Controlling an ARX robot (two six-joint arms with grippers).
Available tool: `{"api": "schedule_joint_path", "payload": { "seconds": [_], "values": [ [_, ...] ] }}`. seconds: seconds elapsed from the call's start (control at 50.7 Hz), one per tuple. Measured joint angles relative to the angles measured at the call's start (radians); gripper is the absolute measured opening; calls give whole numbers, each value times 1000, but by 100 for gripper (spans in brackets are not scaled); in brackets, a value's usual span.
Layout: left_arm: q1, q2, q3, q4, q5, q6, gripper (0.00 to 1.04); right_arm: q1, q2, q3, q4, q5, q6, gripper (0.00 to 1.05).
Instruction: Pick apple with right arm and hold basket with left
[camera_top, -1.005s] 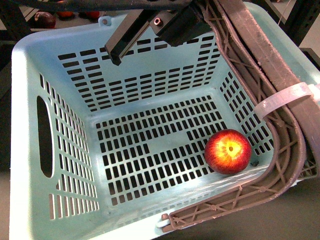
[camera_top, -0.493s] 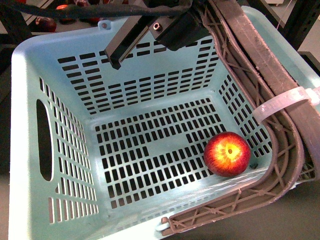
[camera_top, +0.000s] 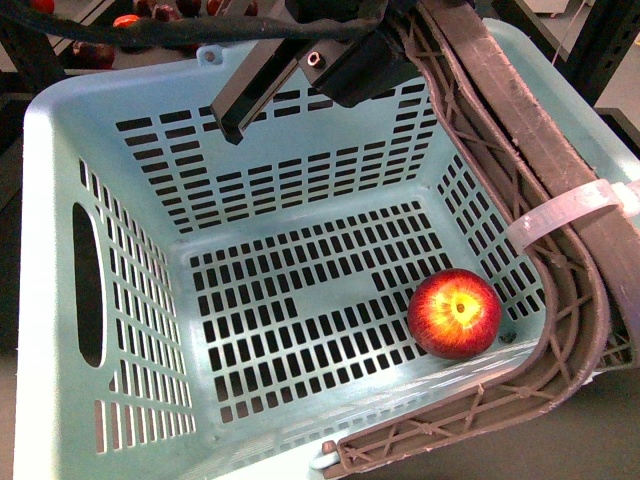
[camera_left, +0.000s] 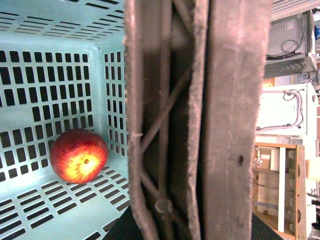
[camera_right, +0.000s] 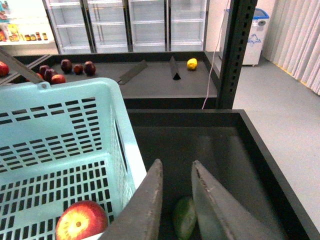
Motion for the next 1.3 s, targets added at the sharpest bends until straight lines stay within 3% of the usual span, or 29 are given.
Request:
{"api": "schedule_joint_path", "payload": {
  "seconds": [0.079, 0.394, 0.434, 0.591, 0.69, 1.124, 1.301],
  "values": [
    [0, 0, 0, 0, 0, 0, 15, 0, 0, 0, 0, 0, 0, 32],
    [0, 0, 0, 0, 0, 0, 15, 0, 0, 0, 0, 0, 0, 98],
    [0, 0, 0, 0, 0, 0, 15, 0, -1, 0, 0, 0, 0, 96],
    [2, 7, -42, 240, -232, -130, 15, 0, -1, 0, 0, 0, 0, 96],
    [34, 7, -35, 281, -290, -158, 15, 0, -1, 0, 0, 0, 0, 96],
    [432, 7, -119, 317, -320, -375, 15, 0, -2, 0, 0, 0, 0, 96],
    [519, 17, -148, 317, -366, -432, 15, 0, -2, 0, 0, 0, 0, 96]
  ]
}}
